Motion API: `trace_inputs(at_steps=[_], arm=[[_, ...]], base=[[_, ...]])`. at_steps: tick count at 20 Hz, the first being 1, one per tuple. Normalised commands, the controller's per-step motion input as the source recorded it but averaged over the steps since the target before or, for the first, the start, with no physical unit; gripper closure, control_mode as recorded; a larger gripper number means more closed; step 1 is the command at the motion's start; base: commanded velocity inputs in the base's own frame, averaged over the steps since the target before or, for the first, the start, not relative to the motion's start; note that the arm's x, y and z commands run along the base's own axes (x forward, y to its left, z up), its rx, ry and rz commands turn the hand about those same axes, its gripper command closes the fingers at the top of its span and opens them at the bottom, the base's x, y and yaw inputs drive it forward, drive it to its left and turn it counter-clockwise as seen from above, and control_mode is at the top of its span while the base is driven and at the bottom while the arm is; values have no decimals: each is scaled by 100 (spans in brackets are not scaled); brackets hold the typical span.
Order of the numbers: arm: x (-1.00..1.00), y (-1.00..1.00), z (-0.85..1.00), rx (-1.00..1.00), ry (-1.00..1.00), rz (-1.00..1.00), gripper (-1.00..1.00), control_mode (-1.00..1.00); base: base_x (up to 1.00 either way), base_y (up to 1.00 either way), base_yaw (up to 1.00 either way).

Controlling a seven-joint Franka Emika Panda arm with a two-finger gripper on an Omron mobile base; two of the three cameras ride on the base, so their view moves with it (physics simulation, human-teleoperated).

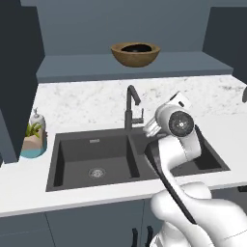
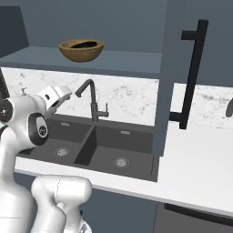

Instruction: Pick up the bowls on the counter and stack them on top of one another in the open cabinet. Place the smaller bowl on top of the larger bowl.

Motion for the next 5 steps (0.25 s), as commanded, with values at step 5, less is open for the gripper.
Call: trace_inputs(at_steps=[5], arm=[[-1, 8, 0, 0, 1, 3, -100, -100]], base=[[0, 0, 0]])
